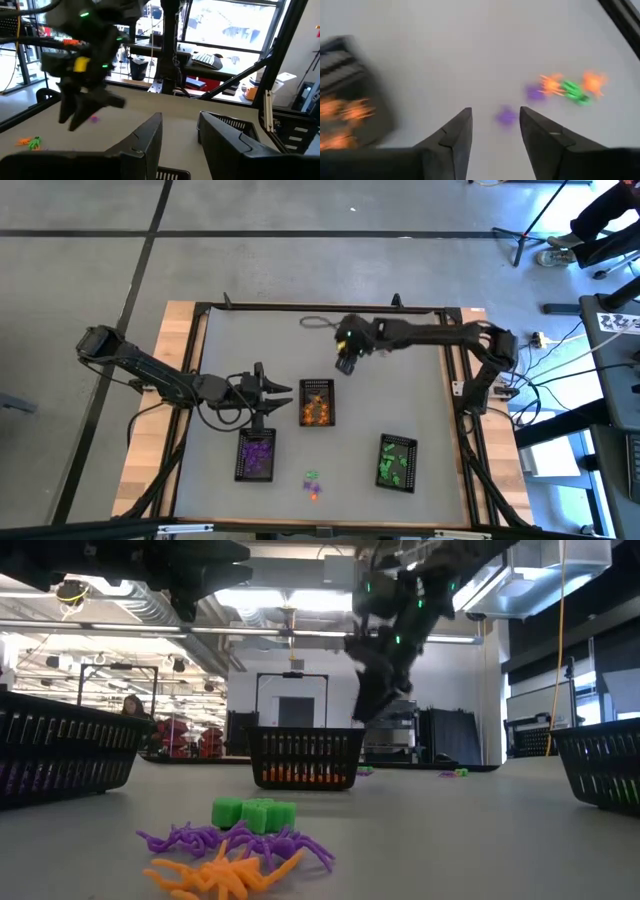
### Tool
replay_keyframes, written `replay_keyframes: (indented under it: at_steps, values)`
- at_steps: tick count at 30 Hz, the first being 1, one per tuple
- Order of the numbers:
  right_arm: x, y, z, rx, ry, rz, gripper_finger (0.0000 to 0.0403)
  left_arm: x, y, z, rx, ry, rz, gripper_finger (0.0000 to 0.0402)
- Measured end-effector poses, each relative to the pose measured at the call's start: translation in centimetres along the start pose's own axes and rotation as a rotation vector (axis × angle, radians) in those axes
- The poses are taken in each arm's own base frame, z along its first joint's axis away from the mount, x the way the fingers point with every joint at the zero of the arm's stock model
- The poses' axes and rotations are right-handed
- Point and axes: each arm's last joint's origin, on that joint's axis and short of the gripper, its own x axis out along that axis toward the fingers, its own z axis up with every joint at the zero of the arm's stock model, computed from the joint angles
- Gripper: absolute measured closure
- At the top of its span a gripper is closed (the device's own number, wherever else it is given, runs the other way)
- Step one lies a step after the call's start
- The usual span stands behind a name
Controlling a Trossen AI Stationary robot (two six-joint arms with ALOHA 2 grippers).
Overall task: Sort Halloween decoration
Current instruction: Put the violet spider toy into the bottom left black bin
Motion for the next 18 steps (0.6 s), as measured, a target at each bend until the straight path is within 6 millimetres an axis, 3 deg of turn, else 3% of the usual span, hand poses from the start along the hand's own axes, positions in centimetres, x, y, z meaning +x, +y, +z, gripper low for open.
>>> replay_keyframes:
  at_steps: [6, 18]
  values:
    - [2.3, -3.3, -1.4, 0.053, 0.084, -0.044, 0.0246, 0.0, 0.0, -0.1, 0.004, 0.006, 0.005, 0.0279]
    - [7.3, -2.7, -3.2, 0.036, 0.194, -0.012, 0.0246, 0.0, 0.1, -0.1, 0.008, 0.01, 0.026, 0.0279]
